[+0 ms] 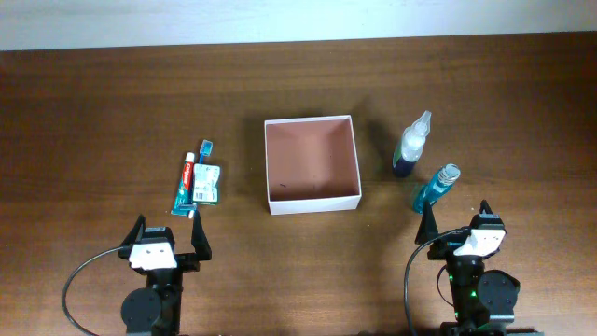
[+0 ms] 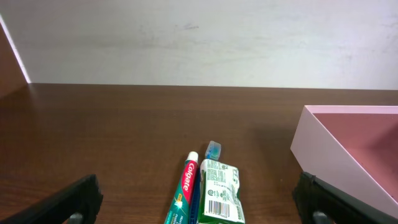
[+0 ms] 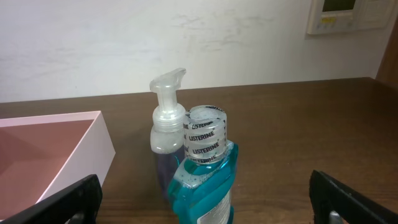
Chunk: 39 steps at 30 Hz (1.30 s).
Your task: Pack container
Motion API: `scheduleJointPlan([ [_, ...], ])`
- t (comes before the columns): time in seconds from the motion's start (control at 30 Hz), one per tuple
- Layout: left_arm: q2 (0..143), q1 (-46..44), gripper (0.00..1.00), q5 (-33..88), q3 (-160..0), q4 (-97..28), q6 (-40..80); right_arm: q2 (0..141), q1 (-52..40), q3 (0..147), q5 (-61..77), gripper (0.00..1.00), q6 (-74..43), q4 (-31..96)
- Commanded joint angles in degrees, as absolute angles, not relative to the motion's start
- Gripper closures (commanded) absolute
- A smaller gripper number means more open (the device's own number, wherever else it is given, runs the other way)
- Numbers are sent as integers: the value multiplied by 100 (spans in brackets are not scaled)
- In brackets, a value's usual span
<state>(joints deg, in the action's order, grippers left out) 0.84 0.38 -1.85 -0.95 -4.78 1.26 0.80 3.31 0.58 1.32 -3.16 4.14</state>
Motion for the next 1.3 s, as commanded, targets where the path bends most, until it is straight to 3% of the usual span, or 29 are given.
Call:
scheduleJointPlan([
  [0.0,34,14,1,-104,-51,-475,34,21,296,32,62,2,-322,449],
  [1.27,34,14,1,-102,-51,-475,34,21,296,303,541,2,-340,327],
])
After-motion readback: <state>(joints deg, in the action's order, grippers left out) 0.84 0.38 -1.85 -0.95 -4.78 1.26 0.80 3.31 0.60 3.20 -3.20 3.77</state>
